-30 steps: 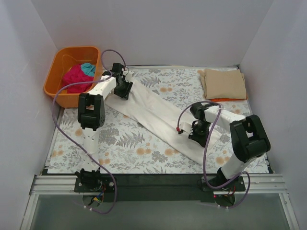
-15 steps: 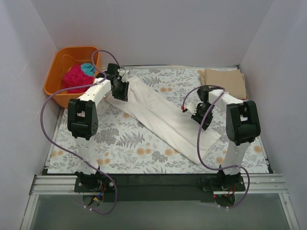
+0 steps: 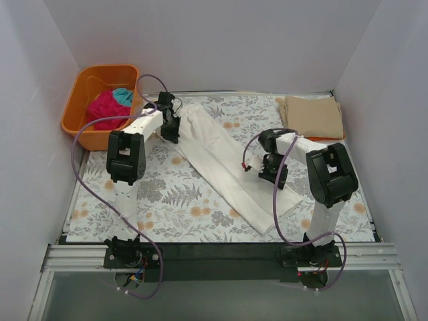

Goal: Fold and stack the t-shirts
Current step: Fold the tshirt

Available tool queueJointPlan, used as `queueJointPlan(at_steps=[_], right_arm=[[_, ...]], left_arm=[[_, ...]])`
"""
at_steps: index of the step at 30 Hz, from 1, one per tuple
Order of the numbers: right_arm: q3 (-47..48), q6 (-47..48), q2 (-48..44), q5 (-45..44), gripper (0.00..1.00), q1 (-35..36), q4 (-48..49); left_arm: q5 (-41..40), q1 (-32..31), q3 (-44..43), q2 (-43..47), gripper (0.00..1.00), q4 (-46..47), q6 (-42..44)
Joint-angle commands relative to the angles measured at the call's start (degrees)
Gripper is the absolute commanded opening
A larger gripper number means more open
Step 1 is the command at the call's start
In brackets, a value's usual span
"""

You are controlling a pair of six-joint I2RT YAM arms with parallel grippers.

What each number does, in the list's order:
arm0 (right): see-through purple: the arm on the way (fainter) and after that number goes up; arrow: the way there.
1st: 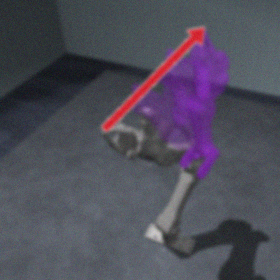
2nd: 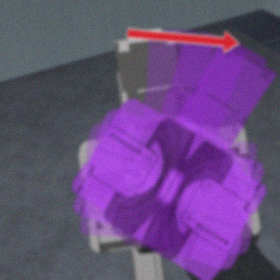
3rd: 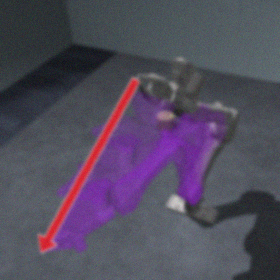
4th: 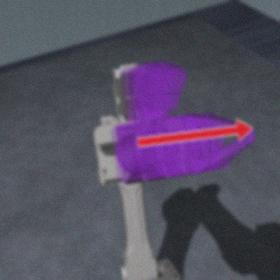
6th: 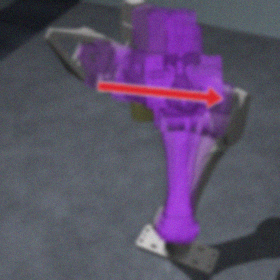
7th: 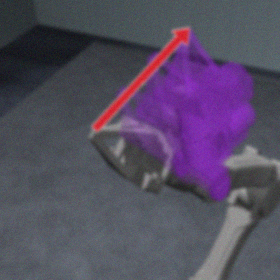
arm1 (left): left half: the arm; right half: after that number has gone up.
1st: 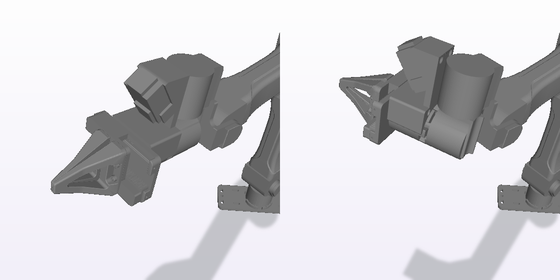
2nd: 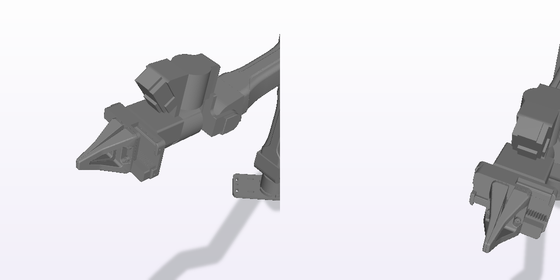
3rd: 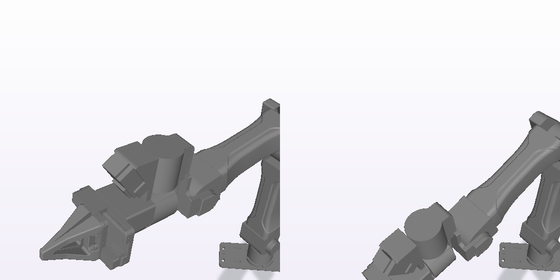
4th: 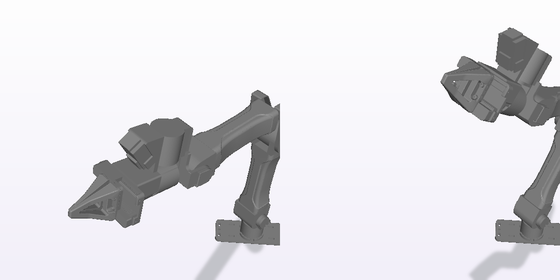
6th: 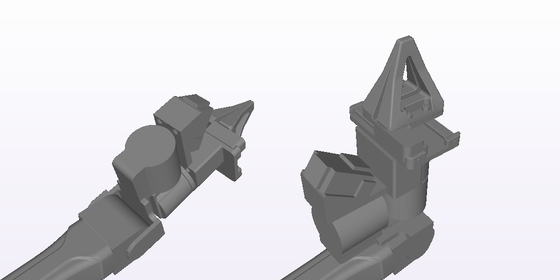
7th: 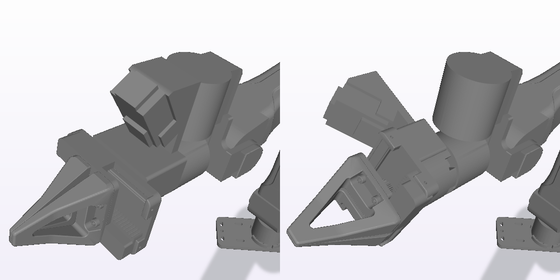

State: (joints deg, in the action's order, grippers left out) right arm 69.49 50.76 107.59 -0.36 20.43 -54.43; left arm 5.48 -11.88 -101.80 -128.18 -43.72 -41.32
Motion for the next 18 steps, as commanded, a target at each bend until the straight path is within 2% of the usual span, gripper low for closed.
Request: queueJointPlan(at_steps=[1, 3, 5, 8, 9, 11, 15, 18], right_arm=[[-3.6, -2.2, 2.4, 6.9, 0.09, 6.3, -2.1], [-2.2, -3.1, 3.2, 9.3, 0.09, 10.6, -3.2], [-0.8, -3.7, 5.0, 11.5, 0.09, 14.7, -3.8], [4.5, -6.3, 8.7, 15.2, 0.1, 19.6, -4.2], [8.2, -7.2, 9.7, 16.1, 0.1, 20.8, -4.2], [11.4, -8.9, 12.7, 18.0, 0.11, 23.5, -4.4], [18.1, -11.6, 17.0, 20.6, 0.12, 25.4, -4.5], [20.3, -13.8, 18.8, 21.9, 0.14, 25.8, -4.5]], left_arm=[[-4.4, 0.1, -7.6, -6.4, 0.14, 3.8, 3.9], [-4.4, 0.2, -12.9, -11.1, 0.16, 3.3, 6.8], [-4.2, 0.2, -21.9, -14.5, 0.16, 2.5, 8.4], [0.9, -0.3, -32.2, -20.3, 0.18, 0.8, 10.0], [3.9, -0.7, -33.2, -21.2, 0.18, 0.9, 10.6], [4.6, -2.5, -31.5, -21.0, 0.21, 3.2, 12.3], [2.0, -6.5, -26.8, -19.4, 0.2, 8.7, 15.7], [1.0, -7.4, -27.7, -20.5, 0.2, 10.8, 14.7]])
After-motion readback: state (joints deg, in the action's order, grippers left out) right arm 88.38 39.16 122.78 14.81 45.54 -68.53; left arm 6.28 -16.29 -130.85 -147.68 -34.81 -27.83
